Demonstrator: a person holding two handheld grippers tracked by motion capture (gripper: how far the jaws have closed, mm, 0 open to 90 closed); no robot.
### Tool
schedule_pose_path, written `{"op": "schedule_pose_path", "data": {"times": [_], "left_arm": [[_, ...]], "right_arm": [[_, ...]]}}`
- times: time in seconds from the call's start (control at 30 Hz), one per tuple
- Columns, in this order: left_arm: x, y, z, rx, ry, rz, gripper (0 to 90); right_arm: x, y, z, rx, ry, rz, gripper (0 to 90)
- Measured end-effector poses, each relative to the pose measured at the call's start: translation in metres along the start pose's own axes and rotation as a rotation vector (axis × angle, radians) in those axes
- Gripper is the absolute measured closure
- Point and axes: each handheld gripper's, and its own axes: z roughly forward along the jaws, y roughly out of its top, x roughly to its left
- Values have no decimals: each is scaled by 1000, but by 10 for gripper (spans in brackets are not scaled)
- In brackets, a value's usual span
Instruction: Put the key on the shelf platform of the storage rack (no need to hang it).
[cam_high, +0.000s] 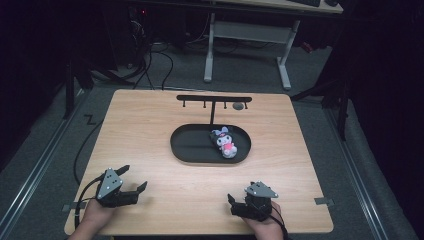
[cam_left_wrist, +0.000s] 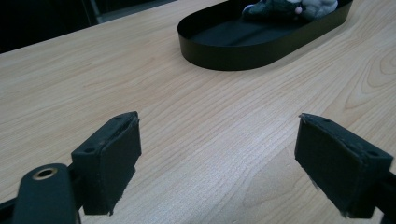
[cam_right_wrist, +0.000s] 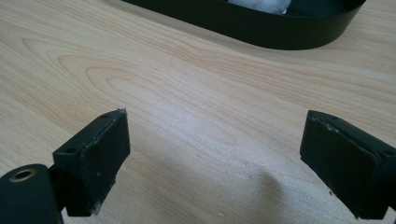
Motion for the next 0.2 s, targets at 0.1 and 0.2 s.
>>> {"op": "schedule_pose_path", "data": {"times": [0.1, 0.2], "left_arm": [[0, 0, 0, 1, -2, -2, 155], [0, 0, 0, 2, -1, 0, 154]], "right_arm": [[0, -1, 1, 6, -6, -5, 87], [0, -1, 0, -5, -11, -3, 87]]}}
